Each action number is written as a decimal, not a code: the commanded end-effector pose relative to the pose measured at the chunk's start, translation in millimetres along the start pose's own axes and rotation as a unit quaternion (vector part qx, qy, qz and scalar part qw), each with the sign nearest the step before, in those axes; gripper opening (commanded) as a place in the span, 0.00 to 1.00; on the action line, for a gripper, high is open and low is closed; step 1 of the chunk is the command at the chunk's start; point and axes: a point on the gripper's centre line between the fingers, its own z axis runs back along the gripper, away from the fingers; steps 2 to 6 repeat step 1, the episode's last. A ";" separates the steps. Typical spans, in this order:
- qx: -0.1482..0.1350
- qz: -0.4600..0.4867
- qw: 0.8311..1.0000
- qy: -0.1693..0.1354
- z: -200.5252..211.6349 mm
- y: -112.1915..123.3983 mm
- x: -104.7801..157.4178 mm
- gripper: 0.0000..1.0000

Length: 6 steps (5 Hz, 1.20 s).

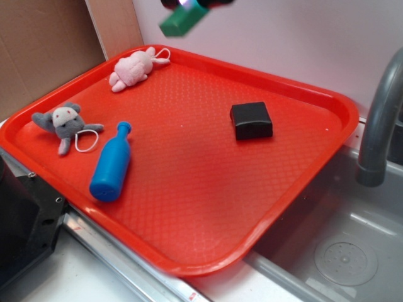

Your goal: Grab the green block.

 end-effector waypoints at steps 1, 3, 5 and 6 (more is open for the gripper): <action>0.028 0.033 0.998 -0.036 113.7 -7.1 10.9 0.00; 0.028 0.033 0.998 -0.036 113.7 -7.1 10.9 0.00; 0.028 0.033 0.998 -0.036 113.7 -7.1 10.9 0.00; 0.028 0.033 0.998 -0.036 113.7 -7.1 10.9 0.00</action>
